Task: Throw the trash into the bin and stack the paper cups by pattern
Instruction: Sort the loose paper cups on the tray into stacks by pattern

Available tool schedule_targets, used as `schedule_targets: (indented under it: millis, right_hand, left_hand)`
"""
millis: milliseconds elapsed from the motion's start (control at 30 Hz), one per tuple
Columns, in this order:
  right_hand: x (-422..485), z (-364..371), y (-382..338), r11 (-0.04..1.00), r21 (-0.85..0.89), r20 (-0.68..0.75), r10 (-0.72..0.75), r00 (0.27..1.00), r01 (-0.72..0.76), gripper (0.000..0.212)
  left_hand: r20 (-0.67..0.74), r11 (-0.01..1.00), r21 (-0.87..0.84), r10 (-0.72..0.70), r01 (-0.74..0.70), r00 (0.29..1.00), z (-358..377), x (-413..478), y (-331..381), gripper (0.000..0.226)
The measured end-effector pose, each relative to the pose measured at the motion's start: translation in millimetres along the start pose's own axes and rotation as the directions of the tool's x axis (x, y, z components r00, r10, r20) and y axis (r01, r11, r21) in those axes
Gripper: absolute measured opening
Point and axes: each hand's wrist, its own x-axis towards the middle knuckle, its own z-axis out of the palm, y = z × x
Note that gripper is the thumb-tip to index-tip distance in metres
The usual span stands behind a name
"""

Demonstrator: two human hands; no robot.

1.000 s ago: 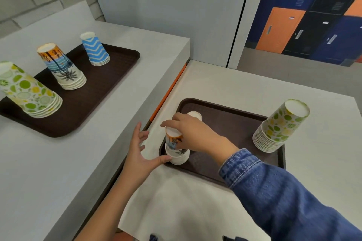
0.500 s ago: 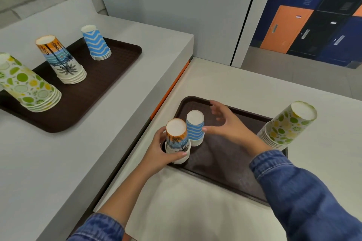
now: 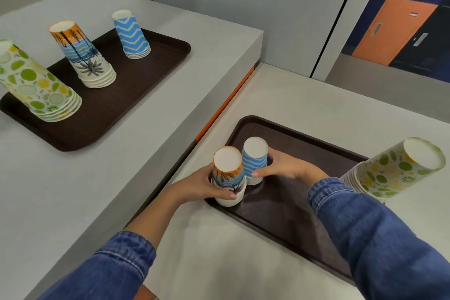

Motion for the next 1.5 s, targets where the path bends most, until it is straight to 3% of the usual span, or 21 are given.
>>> schedule_targets:
  millis: [200,300,467,733,1200,1500]
  right_hand:
    - [10,0,-1,0.998,0.053,0.046,-0.039,0.998,0.036,0.086]
    - [12,0,-5,0.997,0.054,0.059,-0.061,0.996,0.058,0.079]
    - [15,1,-4,0.996,-0.017,0.038,-0.087,0.995,0.088,0.069]
    - [14,-1,-3,0.993,-0.078,-0.014,-0.089,0.996,0.087,0.048]
    - [8,-1,2,0.996,-0.015,-0.085,-0.086,0.993,0.085,0.054]
    - [5,1,5,0.995,0.027,-0.105,-0.097,0.990,0.100,0.065]
  left_hand:
    - [0.072,1.000,-0.016,-0.004,0.005,0.997,-1,5,5,0.085]
    - [0.088,0.999,-0.033,0.023,-0.020,0.996,1,5,12,0.073]
    - [0.041,1.000,-0.015,0.025,-0.025,0.999,3,7,13,0.081]
    - [-0.008,1.000,-0.009,0.025,-0.025,1.000,7,8,10,0.063]
    - [-0.085,0.994,-0.080,0.073,-0.079,0.994,13,4,4,0.060]
    - [-0.095,0.992,-0.058,0.107,-0.113,0.990,22,10,6,0.072]
